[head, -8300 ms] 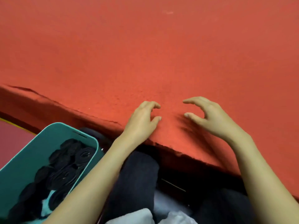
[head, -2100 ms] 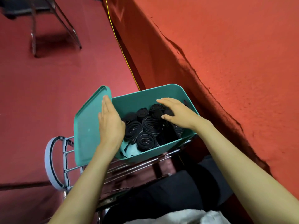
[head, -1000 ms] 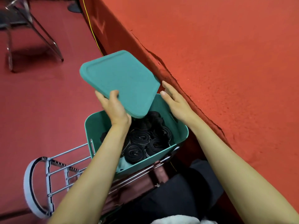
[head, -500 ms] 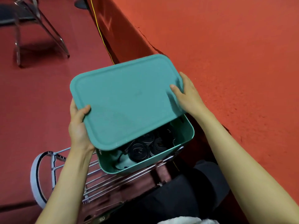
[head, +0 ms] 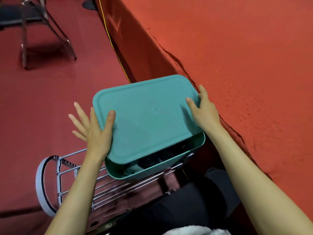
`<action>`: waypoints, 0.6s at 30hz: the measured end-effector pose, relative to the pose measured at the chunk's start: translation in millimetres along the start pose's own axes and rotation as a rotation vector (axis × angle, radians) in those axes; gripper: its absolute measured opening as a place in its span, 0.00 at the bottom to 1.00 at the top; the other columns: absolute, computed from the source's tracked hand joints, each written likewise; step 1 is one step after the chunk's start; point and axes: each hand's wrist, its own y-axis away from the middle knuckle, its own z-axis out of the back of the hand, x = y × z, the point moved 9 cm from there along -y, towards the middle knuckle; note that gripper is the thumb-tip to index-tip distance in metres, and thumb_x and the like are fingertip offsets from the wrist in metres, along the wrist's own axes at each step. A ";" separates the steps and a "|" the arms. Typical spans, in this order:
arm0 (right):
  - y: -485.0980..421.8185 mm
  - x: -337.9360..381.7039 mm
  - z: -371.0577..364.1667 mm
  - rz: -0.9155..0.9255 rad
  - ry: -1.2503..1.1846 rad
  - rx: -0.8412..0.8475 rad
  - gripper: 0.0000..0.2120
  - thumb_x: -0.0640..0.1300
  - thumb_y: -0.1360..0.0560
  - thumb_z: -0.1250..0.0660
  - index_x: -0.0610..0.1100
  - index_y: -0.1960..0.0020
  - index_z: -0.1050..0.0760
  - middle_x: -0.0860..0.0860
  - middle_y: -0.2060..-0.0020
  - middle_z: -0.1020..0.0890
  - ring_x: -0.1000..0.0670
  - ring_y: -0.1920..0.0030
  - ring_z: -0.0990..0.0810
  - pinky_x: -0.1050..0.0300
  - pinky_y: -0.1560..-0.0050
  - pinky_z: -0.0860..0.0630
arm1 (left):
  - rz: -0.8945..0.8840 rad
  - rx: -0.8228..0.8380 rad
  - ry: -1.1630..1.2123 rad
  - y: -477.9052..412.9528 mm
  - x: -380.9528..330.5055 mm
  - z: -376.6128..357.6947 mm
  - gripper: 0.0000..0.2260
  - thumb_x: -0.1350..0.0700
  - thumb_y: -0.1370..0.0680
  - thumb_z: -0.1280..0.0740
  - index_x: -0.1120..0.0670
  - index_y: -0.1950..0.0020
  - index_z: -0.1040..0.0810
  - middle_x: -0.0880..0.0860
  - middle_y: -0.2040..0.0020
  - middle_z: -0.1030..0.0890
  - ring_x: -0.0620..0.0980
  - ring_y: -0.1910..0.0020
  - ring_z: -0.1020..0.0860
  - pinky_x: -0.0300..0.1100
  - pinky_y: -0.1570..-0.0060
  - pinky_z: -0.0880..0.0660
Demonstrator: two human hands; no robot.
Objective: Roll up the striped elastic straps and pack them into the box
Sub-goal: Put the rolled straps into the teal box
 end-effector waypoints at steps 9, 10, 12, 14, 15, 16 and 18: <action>25.8 -12.2 -22.0 0.042 0.247 0.065 0.32 0.57 0.21 0.41 0.48 0.23 0.49 0.46 0.28 0.33 0.37 0.34 0.32 0.41 0.36 0.37 | 0.078 0.106 -0.239 27.6 33.7 -18.3 0.43 0.26 0.32 0.49 0.55 0.28 0.37 0.43 0.23 0.63 0.51 0.26 0.70 0.62 0.31 0.66; 27.5 -13.6 -24.3 0.046 0.257 0.071 0.32 0.57 0.21 0.41 0.48 0.23 0.48 0.47 0.28 0.34 0.36 0.34 0.32 0.41 0.36 0.37 | 0.098 0.117 -0.193 30.2 36.4 -20.6 0.43 0.26 0.33 0.49 0.53 0.28 0.37 0.44 0.23 0.62 0.51 0.26 0.69 0.62 0.30 0.65; 30.0 -18.4 -29.5 0.028 0.253 0.096 0.32 0.57 0.21 0.41 0.48 0.23 0.48 0.48 0.27 0.34 0.36 0.34 0.33 0.41 0.36 0.37 | 0.136 0.124 -0.102 33.4 40.3 -22.7 0.43 0.26 0.35 0.47 0.50 0.27 0.38 0.45 0.22 0.61 0.51 0.26 0.68 0.61 0.30 0.63; 32.9 -23.4 -35.7 0.008 0.264 0.119 0.32 0.57 0.21 0.41 0.48 0.23 0.48 0.49 0.27 0.35 0.37 0.34 0.33 0.41 0.37 0.37 | 0.142 0.118 -0.080 33.3 43.5 -22.2 0.41 0.28 0.34 0.43 0.49 0.27 0.38 0.45 0.22 0.60 0.51 0.26 0.68 0.60 0.29 0.62; 34.9 -25.6 -39.0 0.003 0.279 0.123 0.32 0.56 0.21 0.41 0.48 0.23 0.48 0.49 0.27 0.36 0.37 0.34 0.33 0.41 0.37 0.37 | 0.138 0.119 -0.089 32.9 44.6 -22.4 0.40 0.30 0.34 0.41 0.49 0.27 0.38 0.45 0.22 0.60 0.51 0.26 0.68 0.60 0.29 0.62; 36.8 -27.3 -41.8 0.001 0.298 0.120 0.32 0.57 0.22 0.40 0.48 0.24 0.48 0.49 0.27 0.37 0.37 0.34 0.33 0.41 0.37 0.36 | 0.130 0.118 -0.101 32.1 45.9 -23.0 0.38 0.32 0.33 0.39 0.49 0.27 0.38 0.45 0.22 0.60 0.51 0.25 0.67 0.60 0.29 0.62; 39.9 -29.7 -46.2 0.002 0.323 0.108 0.32 0.57 0.22 0.40 0.48 0.24 0.47 0.49 0.27 0.37 0.38 0.35 0.34 0.41 0.37 0.36 | 0.118 0.115 -0.124 30.2 47.9 -24.4 0.35 0.36 0.29 0.35 0.50 0.27 0.38 0.46 0.22 0.59 0.53 0.25 0.67 0.61 0.29 0.61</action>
